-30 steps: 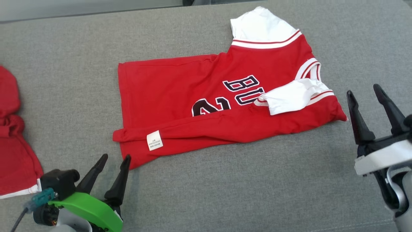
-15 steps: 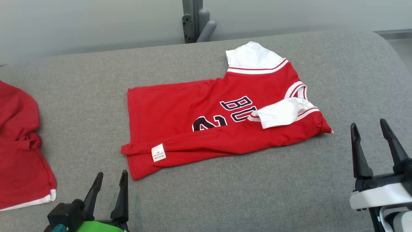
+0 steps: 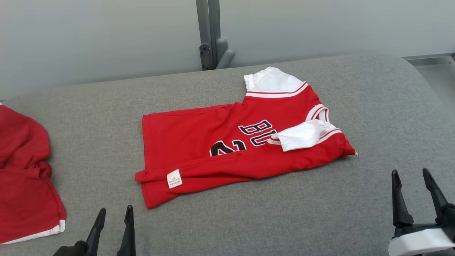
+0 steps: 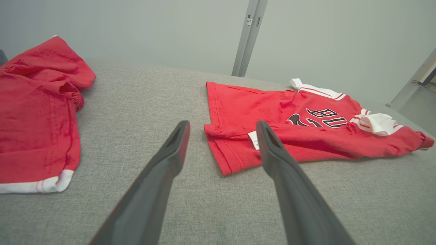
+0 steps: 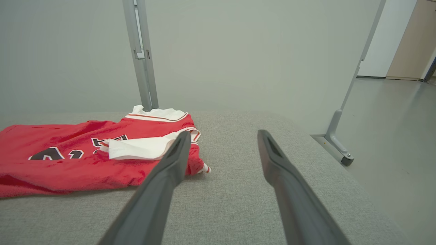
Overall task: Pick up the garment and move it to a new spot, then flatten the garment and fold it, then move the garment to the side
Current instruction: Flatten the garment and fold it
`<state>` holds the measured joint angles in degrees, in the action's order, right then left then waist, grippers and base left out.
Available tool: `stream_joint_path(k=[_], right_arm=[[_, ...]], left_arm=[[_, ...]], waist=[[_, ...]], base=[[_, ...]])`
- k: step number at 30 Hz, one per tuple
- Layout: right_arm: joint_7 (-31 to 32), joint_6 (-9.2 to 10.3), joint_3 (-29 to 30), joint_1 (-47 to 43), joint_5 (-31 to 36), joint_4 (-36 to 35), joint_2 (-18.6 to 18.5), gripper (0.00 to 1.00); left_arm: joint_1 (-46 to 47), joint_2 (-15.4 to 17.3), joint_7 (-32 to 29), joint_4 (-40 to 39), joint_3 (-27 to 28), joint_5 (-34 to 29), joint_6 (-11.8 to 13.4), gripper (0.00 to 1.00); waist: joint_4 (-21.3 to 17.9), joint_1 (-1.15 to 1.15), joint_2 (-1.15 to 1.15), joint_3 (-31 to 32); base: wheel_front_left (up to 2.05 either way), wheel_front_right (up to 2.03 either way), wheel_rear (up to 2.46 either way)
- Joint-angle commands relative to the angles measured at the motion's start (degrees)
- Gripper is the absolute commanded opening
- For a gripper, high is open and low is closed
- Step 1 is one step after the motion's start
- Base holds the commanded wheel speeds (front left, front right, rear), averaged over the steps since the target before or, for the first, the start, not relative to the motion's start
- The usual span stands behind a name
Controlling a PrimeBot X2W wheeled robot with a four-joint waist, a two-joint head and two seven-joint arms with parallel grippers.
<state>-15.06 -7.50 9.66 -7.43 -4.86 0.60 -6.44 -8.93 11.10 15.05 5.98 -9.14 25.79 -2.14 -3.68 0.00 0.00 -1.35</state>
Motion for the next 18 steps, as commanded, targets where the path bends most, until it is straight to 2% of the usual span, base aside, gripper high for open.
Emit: stream_joint_path(k=[1, 7, 11, 18], right_arm=[[-0.2, 0.02, 0.2, -0.9, 0.7, -0.1, 0.1, 1.00], [-0.2, 0.02, -0.3, 0.3, 0.0, 0.7, 0.6, 1.00], [-0.2, 0.02, -1.8, 3.8, -1.5, 4.2, -1.0, 1.00], [1.7, 0.02, -7.3, 19.2, -1.0, 22.6, -4.7, 1.00]], left_arm=[[-1.2, -0.9, 0.1, 0.7, 1.4, -1.1, -1.0, 1.00], [-0.6, -3.8, 0.1, 2.8, 4.2, -3.8, -3.6, 1.00], [2.9, -4.3, 0.1, 6.3, 3.4, -3.5, -4.6, 1.00], [14.1, -3.1, -5.6, 16.2, 0.3, 0.6, -5.3, 1.00]], waist=[[-0.2, 0.00, 0.00, 0.3], [-0.1, 0.00, 0.00, 0.2], [0.1, 0.00, 0.00, -1.9], [0.9, 0.00, 0.00, -7.8]], base=[[0.00, 0.00, 0.00], [0.00, 0.00, 0.00], [0.00, 0.00, 0.00], [0.00, 0.00, 0.00]])
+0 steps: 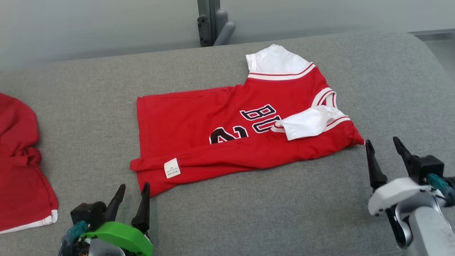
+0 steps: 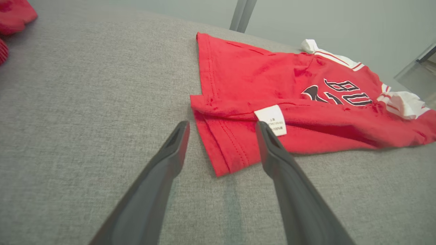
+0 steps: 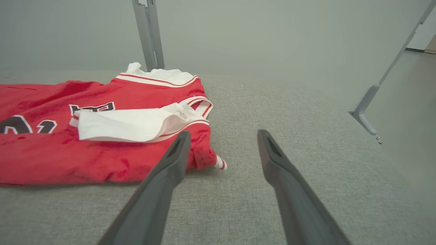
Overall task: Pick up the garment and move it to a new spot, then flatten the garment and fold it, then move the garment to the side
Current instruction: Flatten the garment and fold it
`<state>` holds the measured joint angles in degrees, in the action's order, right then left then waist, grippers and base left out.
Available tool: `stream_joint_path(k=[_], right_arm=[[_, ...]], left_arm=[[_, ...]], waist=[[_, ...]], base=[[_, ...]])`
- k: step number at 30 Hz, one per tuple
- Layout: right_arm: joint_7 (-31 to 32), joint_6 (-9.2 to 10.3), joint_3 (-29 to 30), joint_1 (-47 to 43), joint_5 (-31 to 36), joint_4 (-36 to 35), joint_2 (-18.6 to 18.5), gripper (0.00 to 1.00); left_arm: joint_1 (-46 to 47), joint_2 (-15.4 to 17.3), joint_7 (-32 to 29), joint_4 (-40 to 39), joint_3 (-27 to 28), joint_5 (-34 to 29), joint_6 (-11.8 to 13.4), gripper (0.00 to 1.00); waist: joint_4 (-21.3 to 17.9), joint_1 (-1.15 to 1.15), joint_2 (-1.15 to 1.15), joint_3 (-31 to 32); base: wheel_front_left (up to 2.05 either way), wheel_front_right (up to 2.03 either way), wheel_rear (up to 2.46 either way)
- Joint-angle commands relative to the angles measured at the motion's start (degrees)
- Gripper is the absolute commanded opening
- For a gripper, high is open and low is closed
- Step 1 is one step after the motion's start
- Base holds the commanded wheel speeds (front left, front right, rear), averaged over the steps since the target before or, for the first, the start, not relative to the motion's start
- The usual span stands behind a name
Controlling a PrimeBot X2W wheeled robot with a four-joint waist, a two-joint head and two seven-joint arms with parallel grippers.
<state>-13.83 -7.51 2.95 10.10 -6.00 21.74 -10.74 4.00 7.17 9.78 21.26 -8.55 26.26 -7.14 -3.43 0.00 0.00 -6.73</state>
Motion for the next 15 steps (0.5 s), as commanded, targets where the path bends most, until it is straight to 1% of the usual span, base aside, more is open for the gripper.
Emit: stream_joint_path(k=[1, 7, 8, 15], right_arm=[[1.0, 0.03, -1.6, 3.3, 0.2, 3.4, -0.6, 1.00], [2.5, 0.04, -5.4, 10.6, 0.0, 12.7, -2.1, 1.00], [2.5, 0.04, -5.4, 10.6, 0.0, 12.7, -2.1, 1.00], [3.7, 0.04, -7.1, 15.2, -0.2, 20.1, -2.7, 1.00]], left_arm=[[2.2, 0.9, -1.2, 2.1, -0.4, 0.5, -0.2, 1.00], [5.9, 1.1, -4.9, 6.4, -2.6, 2.5, -0.4, 1.00], [5.9, 1.1, -4.9, 6.4, -2.6, 2.5, -0.4, 1.00], [7.5, 1.2, -7.2, 8.1, -5.5, 5.4, -0.4, 1.00]], waist=[[0.8, 0.00, 0.00, -2.8], [2.1, 0.00, 0.00, -4.5], [2.1, 0.00, 0.00, -4.5], [3.1, 0.00, 0.00, -5.5]], base=[[0.00, 0.00, 0.00], [0.00, 0.00, 0.00], [0.00, 0.00, 0.00], [0.00, 0.00, 0.00]])
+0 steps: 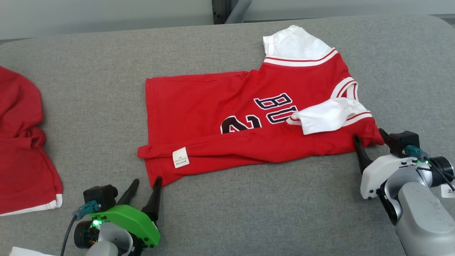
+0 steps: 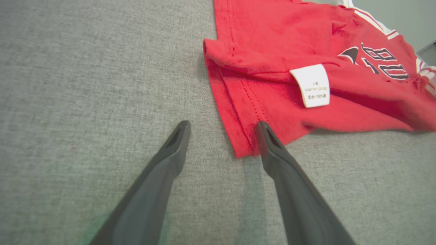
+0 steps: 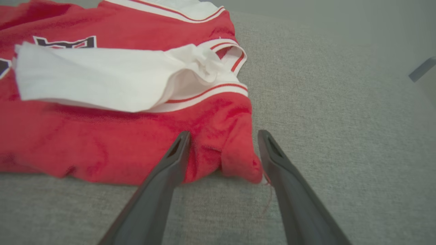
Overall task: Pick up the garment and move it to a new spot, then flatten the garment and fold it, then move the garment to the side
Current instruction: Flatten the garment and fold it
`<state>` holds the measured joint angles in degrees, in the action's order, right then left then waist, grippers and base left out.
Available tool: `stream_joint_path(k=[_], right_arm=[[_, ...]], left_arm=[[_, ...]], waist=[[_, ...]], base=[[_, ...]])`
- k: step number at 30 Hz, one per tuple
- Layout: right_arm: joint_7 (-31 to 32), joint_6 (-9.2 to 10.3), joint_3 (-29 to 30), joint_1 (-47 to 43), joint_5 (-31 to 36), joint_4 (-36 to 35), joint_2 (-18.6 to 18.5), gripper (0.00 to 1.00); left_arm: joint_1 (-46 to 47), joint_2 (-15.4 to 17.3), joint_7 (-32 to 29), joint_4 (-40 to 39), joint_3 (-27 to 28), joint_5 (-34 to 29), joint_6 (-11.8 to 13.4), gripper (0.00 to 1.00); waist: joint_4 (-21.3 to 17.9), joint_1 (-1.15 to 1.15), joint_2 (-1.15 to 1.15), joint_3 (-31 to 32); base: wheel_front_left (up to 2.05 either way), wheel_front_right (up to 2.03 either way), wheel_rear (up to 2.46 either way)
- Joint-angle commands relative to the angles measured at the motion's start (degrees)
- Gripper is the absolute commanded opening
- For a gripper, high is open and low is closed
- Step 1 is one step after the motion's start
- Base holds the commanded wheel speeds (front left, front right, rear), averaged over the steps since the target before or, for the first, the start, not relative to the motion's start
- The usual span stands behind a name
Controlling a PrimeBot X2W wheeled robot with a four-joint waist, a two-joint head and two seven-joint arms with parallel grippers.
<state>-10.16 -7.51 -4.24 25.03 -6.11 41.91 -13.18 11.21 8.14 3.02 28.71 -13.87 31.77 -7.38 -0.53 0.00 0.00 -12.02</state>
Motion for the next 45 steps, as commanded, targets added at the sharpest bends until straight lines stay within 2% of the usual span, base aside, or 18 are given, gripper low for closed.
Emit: stream_joint_path(k=[1, 10, 11, 12, 13, 14, 15, 16, 23, 28, 31, 34, 37, 41, 44, 45], right_arm=[[0.4, 0.04, -0.3, 0.7, -0.4, 0.9, -0.3, 1.00], [3.7, 0.03, -5.0, 3.9, -3.0, 6.8, -1.3, 1.00], [4.1, 0.03, -5.7, 4.1, -3.6, 7.4, -1.3, 1.00], [4.4, 0.03, -6.3, 4.2, -4.1, 7.8, -1.4, 1.00], [4.5, 0.03, -7.1, 4.4, -4.7, 8.2, -1.5, 0.89], [4.5, 0.04, -7.6, 4.6, -5.3, 8.5, -1.6, 0.40], [4.3, 0.04, -8.1, 4.8, -5.9, 8.8, -1.9, 0.12], [4.3, 0.04, -9.0, 4.9, -6.5, 9.0, -2.1, 0.00], [8.0, 0.07, -15.4, 4.4, -14.7, 6.9, -6.8, 0.00], [13.8, 0.09, -20.0, 2.2, -23.4, -0.8, -13.4, 0.00], [17.1, 0.10, -20.6, -0.9, -28.6, -7.5, -17.9, 0.00], [19.7, 0.11, -19.2, -5.8, -32.2, -14.1, -21.7, 0.00], [21.6, 0.12, -16.8, -11.8, -34.1, -19.2, -23.6, 0.00], [23.3, 0.12, -14.3, -17.2, -34.5, -22.1, -23.0, 0.00], [23.6, 0.12, -11.6, -20.2, -32.4, -23.7, -22.2, 0.00], [23.4, 0.12, -10.6, -20.7, -31.6, -24.2, -21.6, 0.47]], left_arm=[[0.5, 0.2, -0.7, 0.7, -0.6, 0.6, -0.2, 1.00], [1.9, 1.8, -4.8, -1.5, -7.2, 8.3, -0.2, 1.00], [2.0, 2.2, -5.3, -1.7, -8.1, 9.1, -0.2, 0.84], [2.1, 2.6, -5.7, -1.9, -8.7, 9.9, -0.2, 0.45], [2.3, 2.9, -6.1, -2.0, -9.3, 10.5, -0.2, 0.31], [2.5, 3.1, -6.4, -2.1, -9.9, 11.3, -0.2, 0.00], [2.8, 3.4, -6.6, -2.2, -10.6, 12.0, -0.2, 0.00], [3.2, 4.1, -7.0, -2.3, -11.4, 12.5, -0.2, 0.00], [3.2, 10.3, -10.3, -5.9, -12.9, 19.3, -0.1, 0.00], [-0.2, 16.2, -14.6, -12.7, -13.3, 23.7, -0.1, 0.00], [-3.7, 18.2, -16.1, -18.0, -13.3, 25.1, 0.1, 0.00], [-8.2, 19.3, -15.8, -23.0, -13.4, 25.8, 1.3, 0.00], [-12.2, 19.4, -14.6, -25.5, -13.7, 25.3, 2.9, 0.00], [-14.5, 19.0, -13.5, -25.8, -14.4, 24.3, 4.0, 0.00], [-15.6, 18.1, -12.9, -26.1, -14.8, 24.0, 4.6, 0.00], [-15.7, 18.1, -12.7, -26.2, -14.8, 23.9, 4.7, 0.24]], waist=[[0.3, 0.00, 0.00, -0.3], [0.4, 0.00, 0.00, -1.0], [0.3, 0.00, 0.00, -1.0], [0.3, 0.00, 0.00, -1.0], [0.3, 0.00, 0.00, -1.0], [0.2, 0.00, 0.00, -0.9], [0.2, 0.00, 0.00, -0.8], [0.2, 0.00, 0.00, -0.7], [-0.3, 0.00, 0.00, 0.9], [-0.5, 0.00, 0.00, 2.1], [-0.6, 0.00, 0.00, 2.2], [-0.6, 0.00, 0.00, 1.8], [-0.6, 0.00, 0.00, 1.1], [-0.7, 0.00, 0.00, 0.3], [-0.8, 0.00, 0.00, -0.3], [-0.8, 0.00, 0.00, -0.5]], base=[[0.00, 0.00, 0.00], [0.00, 0.00, 0.00], [0.00, 0.00, 0.00], [0.00, 0.00, 0.00], [0.00, 0.00, 0.00], [0.00, 0.00, 0.00], [0.00, 0.00, 0.00], [0.00, 0.00, 0.00], [0.00, 0.00, 0.00], [0.00, 0.00, 0.00], [0.00, 0.00, 0.00], [0.00, 0.00, 0.00], [0.00, 0.00, 0.00], [0.00, 0.00, 0.00], [0.00, 0.00, 0.00], [0.00, 0.00, 0.00]])
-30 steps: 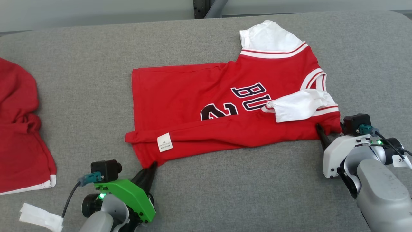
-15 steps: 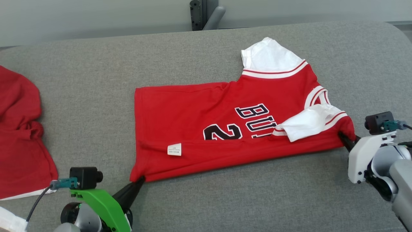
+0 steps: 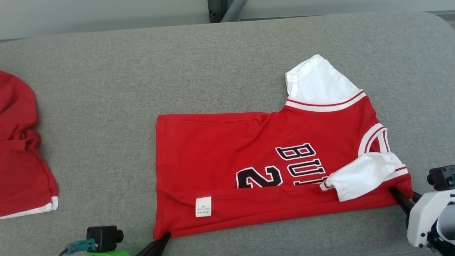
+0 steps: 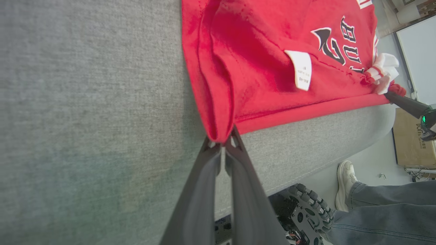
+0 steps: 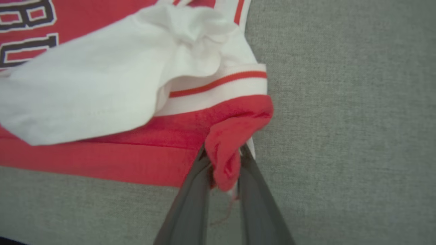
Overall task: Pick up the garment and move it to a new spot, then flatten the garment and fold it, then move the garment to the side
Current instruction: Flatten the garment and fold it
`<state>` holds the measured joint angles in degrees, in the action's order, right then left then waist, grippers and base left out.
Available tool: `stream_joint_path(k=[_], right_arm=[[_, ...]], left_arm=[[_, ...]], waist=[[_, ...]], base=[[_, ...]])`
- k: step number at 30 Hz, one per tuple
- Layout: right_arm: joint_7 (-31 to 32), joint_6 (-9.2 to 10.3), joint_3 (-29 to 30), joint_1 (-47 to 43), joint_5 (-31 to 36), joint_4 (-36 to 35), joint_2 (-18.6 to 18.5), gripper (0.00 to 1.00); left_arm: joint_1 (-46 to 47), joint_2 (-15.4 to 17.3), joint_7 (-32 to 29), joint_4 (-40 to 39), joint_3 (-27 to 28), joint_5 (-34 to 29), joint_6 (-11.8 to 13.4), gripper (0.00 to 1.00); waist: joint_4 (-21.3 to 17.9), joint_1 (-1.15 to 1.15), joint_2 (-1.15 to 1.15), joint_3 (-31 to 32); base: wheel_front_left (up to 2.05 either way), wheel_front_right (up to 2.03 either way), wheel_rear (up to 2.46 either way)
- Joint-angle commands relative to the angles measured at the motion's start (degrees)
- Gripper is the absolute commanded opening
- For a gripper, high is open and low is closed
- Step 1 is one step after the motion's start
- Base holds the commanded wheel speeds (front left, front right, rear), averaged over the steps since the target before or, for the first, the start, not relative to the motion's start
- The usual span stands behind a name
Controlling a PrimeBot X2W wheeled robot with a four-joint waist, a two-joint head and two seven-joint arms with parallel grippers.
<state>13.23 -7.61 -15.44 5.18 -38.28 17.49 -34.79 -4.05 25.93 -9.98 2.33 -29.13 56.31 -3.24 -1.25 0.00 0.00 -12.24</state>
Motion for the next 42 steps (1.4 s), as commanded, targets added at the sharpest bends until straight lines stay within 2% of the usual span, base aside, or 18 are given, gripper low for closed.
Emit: stream_joint_path(k=[1, 2, 10, 14, 17, 20, 24, 28, 34, 39, 41, 42], right_arm=[[0.3, 0.21, 1.4, -1.3, 1.2, -0.5, 0.5, 1.00], [0.9, 0.18, 1.9, -1.6, 1.5, -1.4, 0.8, 1.00], [5.0, 0.14, 9.7, 2.4, 2.7, -14.0, 0.3, 1.00], [7.2, 0.14, 11.3, 10.1, 6.5, -16.0, 1.6, 1.00], [8.3, 0.15, 10.1, 17.9, 10.4, -13.4, 3.9, 1.00], [9.0, 0.14, 8.5, 26.2, 12.8, -8.4, 7.8, 1.00], [10.2, 0.14, 6.6, 35.4, 16.6, -0.7, 10.1, 1.00], [10.4, 0.14, 5.3, 42.9, 19.9, 7.6, 10.2, 1.00], [10.9, 0.14, 4.4, 47.0, 20.4, 14.6, 10.7, 1.00], [11.4, 0.11, 3.3, 47.4, 19.3, 17.8, 11.3, 1.00], [11.2, 0.09, 2.5, 47.5, 18.5, 18.7, 11.5, 0.27], [11.1, 0.09, 2.2, 47.5, 17.9, 19.1, 11.7, 0.00]], left_arm=[[-0.6, 0.2, 0.5, -0.1, 0.6, -0.6, 0.7, 0.82], [-0.7, 0.5, 0.5, -0.5, 0.8, -0.7, 1.0, 1.00], [2.7, 6.2, -1.4, -8.8, 5.1, -1.8, 4.5, 1.00], [10.1, 6.4, -3.5, -9.7, 5.9, -2.8, 4.8, 1.00], [17.8, 4.4, -5.4, -6.0, 4.9, -3.7, 4.2, 1.00], [24.8, 2.5, -6.5, -0.8, 4.1, -4.7, 3.8, 1.00], [31.7, -0.5, -7.8, 4.1, 2.3, -5.4, 2.6, 1.00], [36.1, -2.5, -8.8, 7.8, -0.1, -6.6, 0.7, 1.00], [37.4, -4.4, -9.9, 9.3, -2.2, -5.5, -1.1, 1.00], [38.4, -5.8, -10.3, 9.1, -3.6, -4.5, -2.3, 1.00], [38.7, -6.4, -10.8, 8.9, -4.2, -3.8, -2.7, 1.00], [38.9, -6.4, -11.0, 8.9, -4.4, -3.9, -2.8, 1.00]], waist=[[-0.1, 0.00, 0.00, -0.4], [-0.1, 0.00, 0.00, -0.5], [0.4, 0.00, 0.00, -3.2], [1.4, 0.00, 0.00, -6.9], [2.5, 0.00, 0.00, -10.0], [3.1, 0.00, 0.00, -12.9], [4.5, 0.00, 0.00, -16.3], [6.6, 0.00, 0.00, -18.4], [8.4, 0.00, 0.00, -19.1], [8.8, 0.00, 0.00, -19.2], [8.7, 0.00, 0.00, -19.0], [8.6, 0.00, 0.00, -18.9]], base=[[0.00, 0.00, 0.00], [0.00, 0.00, 0.00], [0.00, 0.00, 0.00], [0.00, 0.00, 0.00], [0.00, 0.00, 0.00], [0.00, 0.00, 0.00], [0.00, 0.00, 0.00], [0.00, 0.00, 0.00], [0.00, 0.00, 0.00], [0.00, 0.00, 0.00], [0.00, 0.00, 0.00], [0.00, 0.00, 0.00]])
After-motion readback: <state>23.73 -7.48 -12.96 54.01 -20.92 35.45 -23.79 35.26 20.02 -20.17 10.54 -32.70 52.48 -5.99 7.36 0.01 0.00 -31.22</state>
